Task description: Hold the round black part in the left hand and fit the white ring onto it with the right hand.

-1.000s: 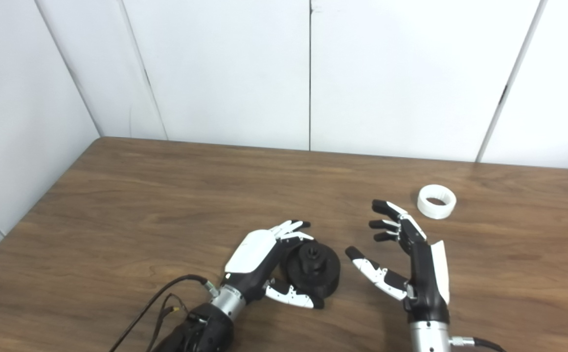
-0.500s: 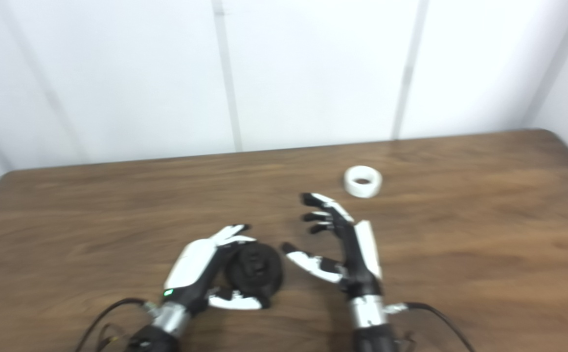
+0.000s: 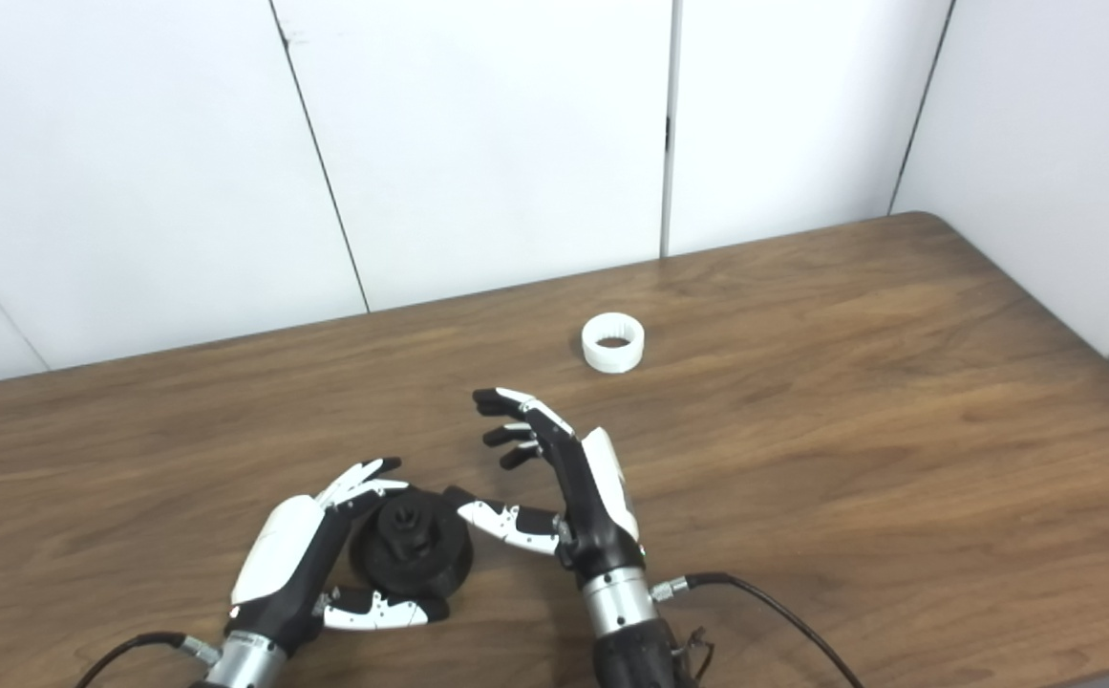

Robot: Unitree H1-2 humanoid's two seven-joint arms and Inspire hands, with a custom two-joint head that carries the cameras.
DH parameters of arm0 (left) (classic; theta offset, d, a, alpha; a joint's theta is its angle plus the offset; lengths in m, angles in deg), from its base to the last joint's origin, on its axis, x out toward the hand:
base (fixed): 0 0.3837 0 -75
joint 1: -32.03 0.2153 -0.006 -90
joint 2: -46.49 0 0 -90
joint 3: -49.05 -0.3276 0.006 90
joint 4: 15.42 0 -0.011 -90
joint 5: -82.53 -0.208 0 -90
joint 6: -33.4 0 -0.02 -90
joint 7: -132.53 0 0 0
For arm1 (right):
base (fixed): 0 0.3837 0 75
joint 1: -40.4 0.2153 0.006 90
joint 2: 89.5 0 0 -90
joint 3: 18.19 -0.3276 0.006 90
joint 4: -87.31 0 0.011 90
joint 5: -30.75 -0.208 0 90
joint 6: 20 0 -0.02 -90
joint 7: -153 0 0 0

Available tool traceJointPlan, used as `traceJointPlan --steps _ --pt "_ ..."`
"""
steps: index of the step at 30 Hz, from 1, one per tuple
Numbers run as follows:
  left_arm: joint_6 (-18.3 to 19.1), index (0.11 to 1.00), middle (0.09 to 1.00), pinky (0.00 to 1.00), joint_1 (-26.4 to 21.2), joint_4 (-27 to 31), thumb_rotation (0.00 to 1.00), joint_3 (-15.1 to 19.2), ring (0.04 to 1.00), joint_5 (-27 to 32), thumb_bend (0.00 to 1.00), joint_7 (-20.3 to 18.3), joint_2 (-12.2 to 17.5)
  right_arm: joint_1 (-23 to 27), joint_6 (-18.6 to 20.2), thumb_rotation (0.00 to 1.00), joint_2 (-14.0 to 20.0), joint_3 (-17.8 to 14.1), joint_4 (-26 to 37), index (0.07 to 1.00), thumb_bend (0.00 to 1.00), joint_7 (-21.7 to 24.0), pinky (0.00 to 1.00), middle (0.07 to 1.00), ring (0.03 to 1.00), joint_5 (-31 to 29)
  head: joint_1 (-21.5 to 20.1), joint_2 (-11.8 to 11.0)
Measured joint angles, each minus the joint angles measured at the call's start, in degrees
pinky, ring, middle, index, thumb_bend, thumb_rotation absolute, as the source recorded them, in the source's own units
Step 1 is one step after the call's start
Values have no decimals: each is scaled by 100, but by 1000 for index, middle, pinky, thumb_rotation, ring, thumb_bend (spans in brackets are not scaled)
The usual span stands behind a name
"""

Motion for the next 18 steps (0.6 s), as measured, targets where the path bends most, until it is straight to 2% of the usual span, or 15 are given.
traceJointPlan --steps 11,18 --pt "-7 633 912 868 3 2 259 21 932 12 890 -23 -5 39 40 174 60 -28 -2 763 646 -3 557 761 660 -60 -35 -26" --pt "-8 631 909 860 5 8 263 29 929 -5 892 -6 -7 289 395 249 633 -220 14 759 649 -7 632 768 716 535 -88 -61"
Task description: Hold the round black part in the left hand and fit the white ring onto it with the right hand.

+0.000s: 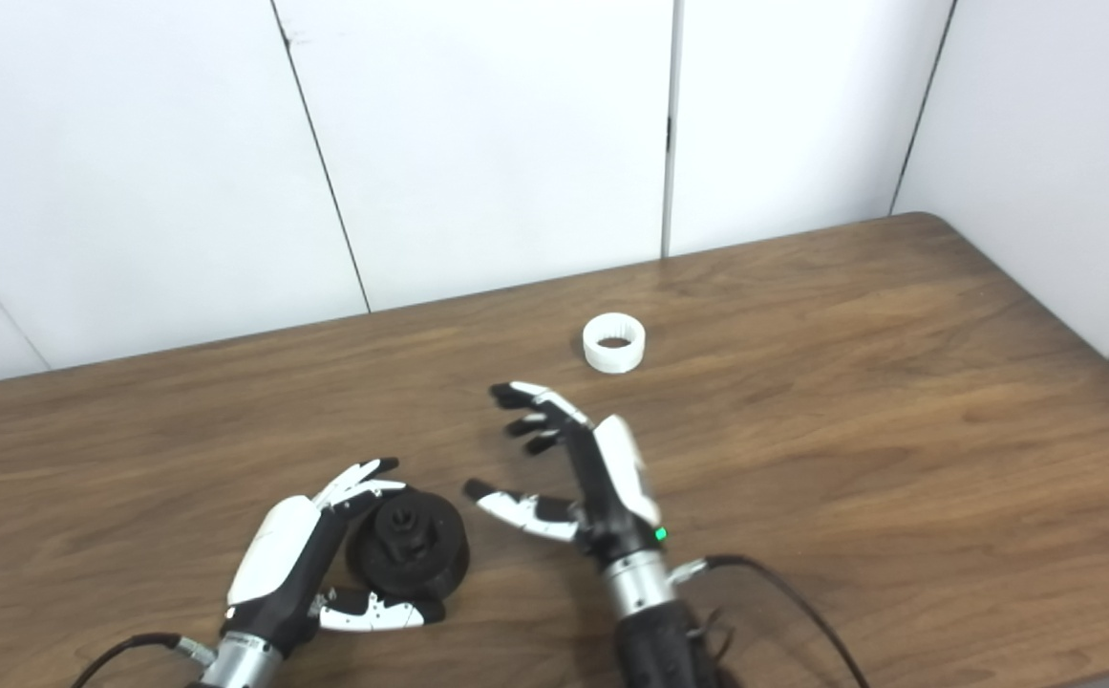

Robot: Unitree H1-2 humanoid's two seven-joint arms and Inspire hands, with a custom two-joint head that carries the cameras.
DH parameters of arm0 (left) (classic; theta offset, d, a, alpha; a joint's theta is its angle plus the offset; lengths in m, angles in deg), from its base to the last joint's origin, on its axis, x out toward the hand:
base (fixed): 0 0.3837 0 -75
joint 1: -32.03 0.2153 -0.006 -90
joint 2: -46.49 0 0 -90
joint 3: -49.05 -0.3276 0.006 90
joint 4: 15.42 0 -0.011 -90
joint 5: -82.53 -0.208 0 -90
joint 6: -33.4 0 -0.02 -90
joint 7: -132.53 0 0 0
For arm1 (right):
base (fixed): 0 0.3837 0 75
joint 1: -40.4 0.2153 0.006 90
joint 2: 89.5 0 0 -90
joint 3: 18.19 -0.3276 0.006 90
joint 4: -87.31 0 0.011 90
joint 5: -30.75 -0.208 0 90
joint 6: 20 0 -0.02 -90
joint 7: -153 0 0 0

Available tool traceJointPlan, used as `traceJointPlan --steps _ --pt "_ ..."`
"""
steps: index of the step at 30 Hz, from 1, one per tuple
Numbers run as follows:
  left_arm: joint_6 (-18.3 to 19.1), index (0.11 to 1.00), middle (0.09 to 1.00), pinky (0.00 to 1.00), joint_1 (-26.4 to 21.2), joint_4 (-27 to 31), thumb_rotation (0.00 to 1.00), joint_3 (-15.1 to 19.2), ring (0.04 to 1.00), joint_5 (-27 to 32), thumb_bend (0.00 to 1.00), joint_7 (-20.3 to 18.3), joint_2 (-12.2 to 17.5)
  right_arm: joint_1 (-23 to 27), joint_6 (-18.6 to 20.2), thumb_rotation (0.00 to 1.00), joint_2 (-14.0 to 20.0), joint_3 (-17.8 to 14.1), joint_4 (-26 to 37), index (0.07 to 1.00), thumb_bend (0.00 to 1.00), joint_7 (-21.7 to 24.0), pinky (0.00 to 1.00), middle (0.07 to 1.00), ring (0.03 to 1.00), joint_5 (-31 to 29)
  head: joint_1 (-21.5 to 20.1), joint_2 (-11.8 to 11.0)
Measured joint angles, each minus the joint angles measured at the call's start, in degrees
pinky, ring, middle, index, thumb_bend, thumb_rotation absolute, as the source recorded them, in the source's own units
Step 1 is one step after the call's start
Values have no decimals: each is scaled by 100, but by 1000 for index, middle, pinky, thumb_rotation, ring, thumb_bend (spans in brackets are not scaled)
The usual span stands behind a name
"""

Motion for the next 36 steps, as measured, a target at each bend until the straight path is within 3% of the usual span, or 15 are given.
traceJointPlan --steps 11,19,28,36 --pt "-4 636 911 870 4 0 276 3 935 2 892 5 -1 294 760 254 489 -252 236 765 645 125 692 857 839 415 35 -35" --pt "-5 635 910 867 4 -4 262 3 933 1 894 7 -4 660 1040 333 794 -401 237 772 644 134 707 887 869 735 44 -44" --pt "-10 633 907 854 4 -9 270 7 927 -15 893 37 -4 1283 1212 357 1414 -563 142 771 660 201 699 882 861 934 97 -44" --pt "-11 633 907 857 8 0 273 20 927 -17 891 36 -8 2153 1483 345 1964 -510 -361 772 689 552 716 882 858 1146 114 -35"
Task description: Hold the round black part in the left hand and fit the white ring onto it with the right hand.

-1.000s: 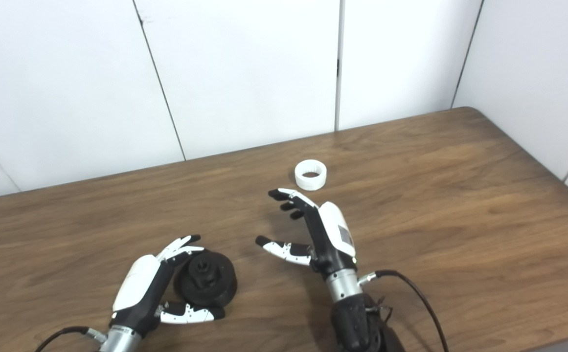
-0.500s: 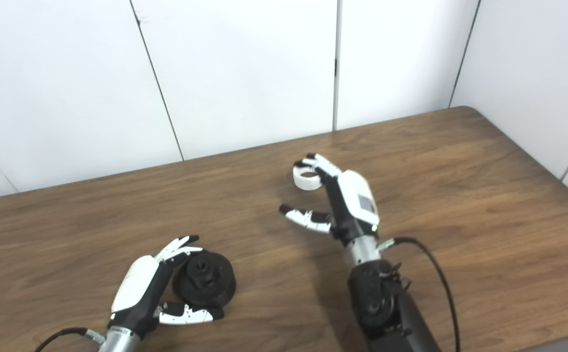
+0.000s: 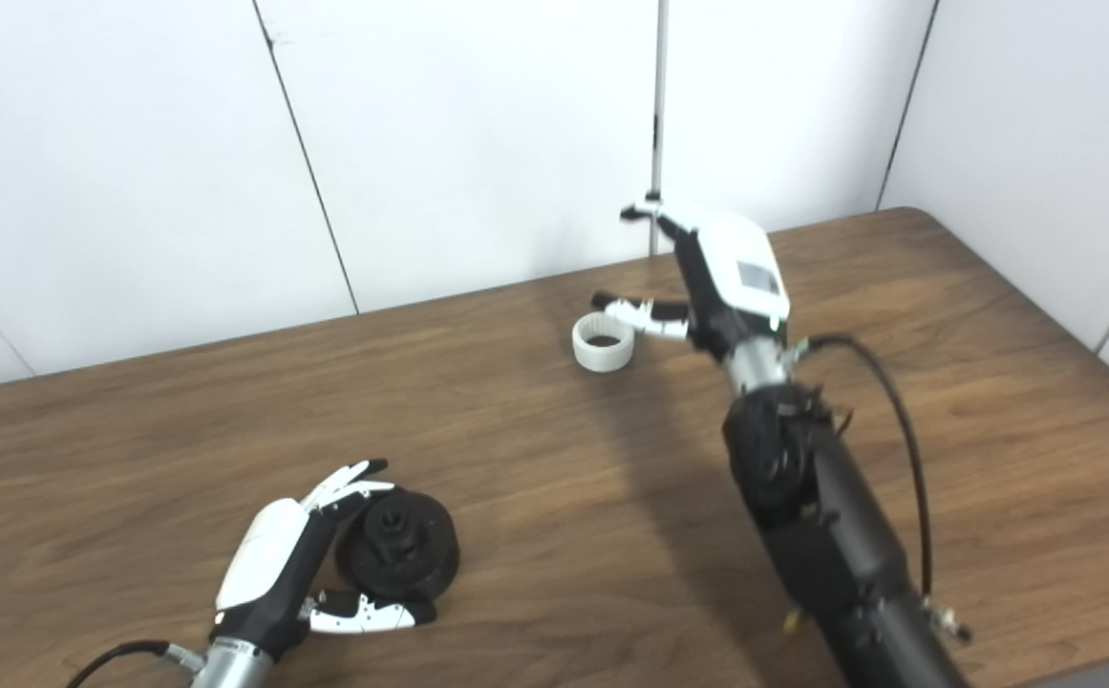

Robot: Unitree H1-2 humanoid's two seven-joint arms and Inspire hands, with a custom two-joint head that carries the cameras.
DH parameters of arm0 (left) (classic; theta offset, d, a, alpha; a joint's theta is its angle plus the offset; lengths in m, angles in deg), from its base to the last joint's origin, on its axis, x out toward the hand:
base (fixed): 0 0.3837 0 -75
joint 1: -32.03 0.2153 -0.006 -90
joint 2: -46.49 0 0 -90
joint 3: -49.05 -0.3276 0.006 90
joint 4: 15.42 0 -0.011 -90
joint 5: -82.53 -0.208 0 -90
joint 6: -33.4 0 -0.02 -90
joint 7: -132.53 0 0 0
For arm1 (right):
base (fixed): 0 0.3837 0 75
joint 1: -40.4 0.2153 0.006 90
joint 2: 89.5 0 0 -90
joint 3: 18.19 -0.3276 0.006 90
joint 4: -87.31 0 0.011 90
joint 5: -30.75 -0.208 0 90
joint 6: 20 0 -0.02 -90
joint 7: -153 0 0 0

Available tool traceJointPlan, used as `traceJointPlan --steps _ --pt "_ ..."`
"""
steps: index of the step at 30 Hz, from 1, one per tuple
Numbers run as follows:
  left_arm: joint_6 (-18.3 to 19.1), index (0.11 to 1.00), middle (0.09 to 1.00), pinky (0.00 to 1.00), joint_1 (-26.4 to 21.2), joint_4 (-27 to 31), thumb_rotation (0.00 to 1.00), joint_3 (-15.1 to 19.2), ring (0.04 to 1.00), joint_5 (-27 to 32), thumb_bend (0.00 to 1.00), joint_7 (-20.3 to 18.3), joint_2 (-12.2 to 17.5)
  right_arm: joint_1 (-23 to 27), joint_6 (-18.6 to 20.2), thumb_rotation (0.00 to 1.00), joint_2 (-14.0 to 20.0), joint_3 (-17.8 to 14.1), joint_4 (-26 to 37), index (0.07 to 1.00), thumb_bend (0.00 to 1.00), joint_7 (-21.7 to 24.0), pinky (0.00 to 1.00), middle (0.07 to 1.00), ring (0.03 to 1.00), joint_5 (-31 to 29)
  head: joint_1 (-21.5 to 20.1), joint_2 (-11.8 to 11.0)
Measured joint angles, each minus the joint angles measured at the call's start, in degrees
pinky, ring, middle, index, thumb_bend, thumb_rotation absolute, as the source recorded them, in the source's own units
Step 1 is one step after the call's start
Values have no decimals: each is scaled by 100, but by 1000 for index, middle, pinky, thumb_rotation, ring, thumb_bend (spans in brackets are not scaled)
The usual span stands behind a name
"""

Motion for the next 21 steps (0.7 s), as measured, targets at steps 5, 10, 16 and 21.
traceJointPlan --steps 5,10,16,21 --pt "0 636 906 852 0 5 277 -2 925 -19 891 -4 -3 244 34 434 208 274 -579 780 768 258 816 887 874 7 9 0" --pt "0 635 905 848 2 13 272 -1 924 -47 893 -2 -8 397 -29 571 434 534 -1149 832 840 539 902 936 940 -27 35 9" --pt "1 636 905 850 4 13 278 5 922 -58 892 1 -14 594 53 809 509 784 -1438 876 996 909 908 969 968 -45 53 9" --pt "1 636 905 852 5 13 277 5 925 -61 889 1 -17 658 106 857 507 993 -1723 889 1000 1103 911 981 982 -21 88 18"
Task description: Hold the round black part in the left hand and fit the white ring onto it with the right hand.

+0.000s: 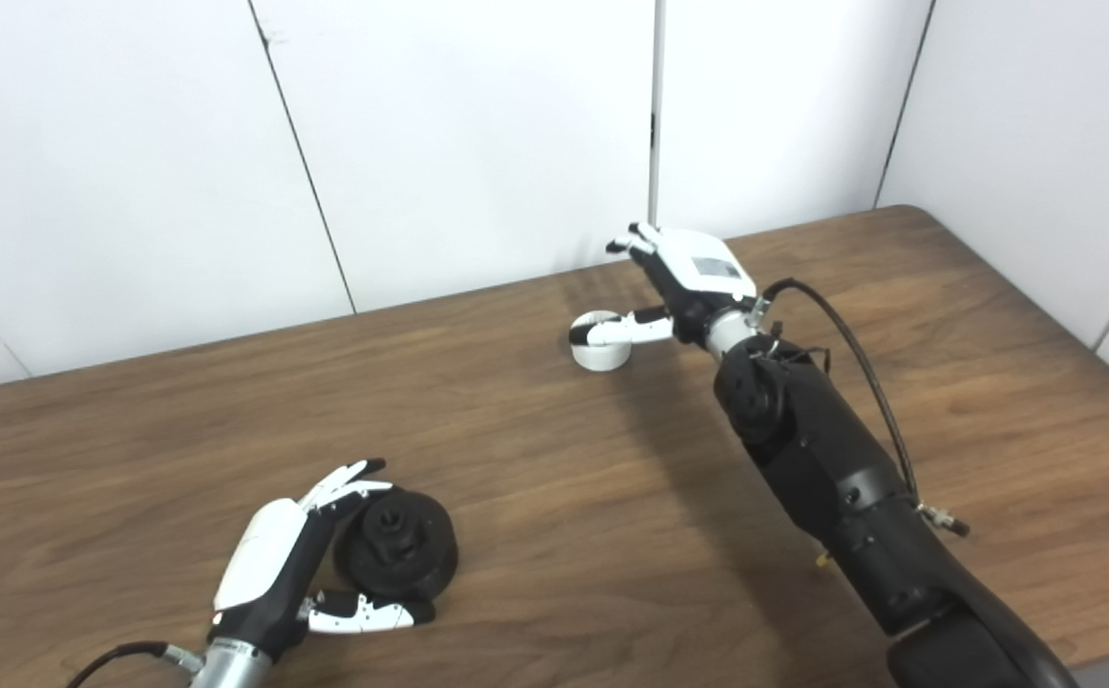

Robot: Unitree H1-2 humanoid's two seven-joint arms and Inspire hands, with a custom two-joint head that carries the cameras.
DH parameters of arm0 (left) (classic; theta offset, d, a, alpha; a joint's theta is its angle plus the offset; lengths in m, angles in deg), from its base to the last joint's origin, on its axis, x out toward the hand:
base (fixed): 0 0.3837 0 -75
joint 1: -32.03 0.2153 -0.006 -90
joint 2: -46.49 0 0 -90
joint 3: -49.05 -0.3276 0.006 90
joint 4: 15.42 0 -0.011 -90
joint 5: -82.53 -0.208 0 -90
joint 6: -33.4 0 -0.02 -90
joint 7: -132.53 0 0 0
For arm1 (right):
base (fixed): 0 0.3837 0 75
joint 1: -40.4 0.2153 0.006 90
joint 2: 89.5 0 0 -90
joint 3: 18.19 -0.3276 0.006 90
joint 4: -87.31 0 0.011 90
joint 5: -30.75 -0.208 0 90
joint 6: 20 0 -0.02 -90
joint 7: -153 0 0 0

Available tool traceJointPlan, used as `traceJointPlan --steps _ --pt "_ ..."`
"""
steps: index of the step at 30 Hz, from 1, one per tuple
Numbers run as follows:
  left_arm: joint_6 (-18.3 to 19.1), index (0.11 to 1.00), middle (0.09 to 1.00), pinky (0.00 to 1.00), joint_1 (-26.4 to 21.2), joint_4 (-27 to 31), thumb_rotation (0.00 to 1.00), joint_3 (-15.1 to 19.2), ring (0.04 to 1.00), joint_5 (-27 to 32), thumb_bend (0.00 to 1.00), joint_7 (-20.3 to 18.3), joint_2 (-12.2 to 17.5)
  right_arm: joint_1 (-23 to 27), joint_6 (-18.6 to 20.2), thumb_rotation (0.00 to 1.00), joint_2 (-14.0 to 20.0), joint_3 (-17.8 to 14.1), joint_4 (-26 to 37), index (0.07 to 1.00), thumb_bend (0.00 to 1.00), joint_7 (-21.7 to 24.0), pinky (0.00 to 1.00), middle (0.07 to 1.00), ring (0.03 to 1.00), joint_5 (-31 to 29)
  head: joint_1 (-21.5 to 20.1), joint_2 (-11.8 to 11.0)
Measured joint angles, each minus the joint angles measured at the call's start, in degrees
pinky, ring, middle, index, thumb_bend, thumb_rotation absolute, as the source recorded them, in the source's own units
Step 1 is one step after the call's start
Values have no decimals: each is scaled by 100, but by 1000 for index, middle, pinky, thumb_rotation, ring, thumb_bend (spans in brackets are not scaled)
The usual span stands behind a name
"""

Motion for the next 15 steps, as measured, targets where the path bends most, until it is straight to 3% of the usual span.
traceJointPlan --steps 15 --pt "1 637 906 867 3 0 270 2 925 -1 883 -10 -1 26 137 862 -3 309 -320 903 1000 222 941 1000 1000 7 26 26"
